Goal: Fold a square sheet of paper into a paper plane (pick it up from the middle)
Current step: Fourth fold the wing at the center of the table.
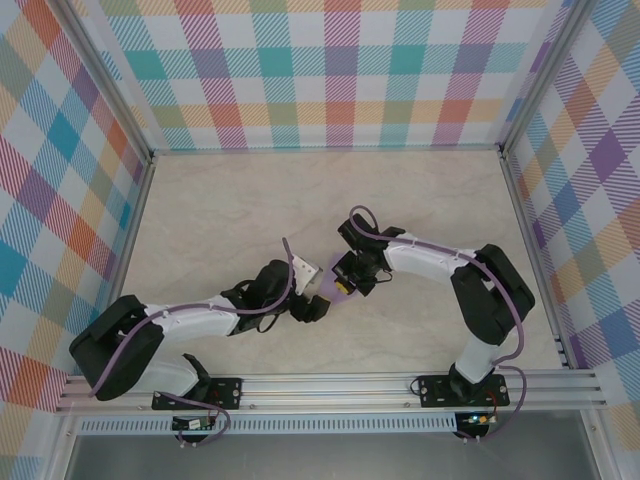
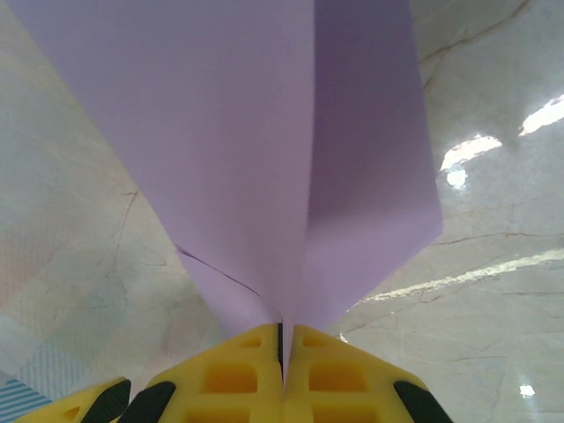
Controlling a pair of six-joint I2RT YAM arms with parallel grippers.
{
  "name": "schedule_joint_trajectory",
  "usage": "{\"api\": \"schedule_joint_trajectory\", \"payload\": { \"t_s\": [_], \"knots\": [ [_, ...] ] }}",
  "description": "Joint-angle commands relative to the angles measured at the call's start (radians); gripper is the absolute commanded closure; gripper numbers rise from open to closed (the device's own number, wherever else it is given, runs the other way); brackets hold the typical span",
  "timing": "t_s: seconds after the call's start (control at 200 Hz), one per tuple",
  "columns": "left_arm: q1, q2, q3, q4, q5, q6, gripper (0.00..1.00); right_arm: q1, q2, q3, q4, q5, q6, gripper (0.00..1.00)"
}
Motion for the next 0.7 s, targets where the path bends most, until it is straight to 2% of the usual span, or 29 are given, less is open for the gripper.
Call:
{"api": "schedule_joint_trajectory", "payload": {
  "t_s": [0.0, 0.185, 0.45, 0.695],
  "knots": [
    [-0.027, 0.03, -0.007, 0.111, 0.04, 0.101, 0.23, 0.002, -0.001, 0.043, -0.066, -0.018, 0.026, 1.0],
    [-0.047, 0.072, -0.013, 0.139, -0.006, 0.188, 0.32, -0.007, 0.003, 0.084, -0.114, -0.011, -0.003, 0.98],
    [-0.054, 0.126, -0.028, 0.235, -0.032, 0.218, 0.41, -0.016, 0.023, 0.104, -0.12, -0.04, -0.009, 0.98],
    [-0.054, 0.155, -0.036, 0.271, -0.051, 0.227, 0.61, -0.024, 0.037, 0.115, -0.123, -0.063, -0.019, 0.95]
  ]
}}
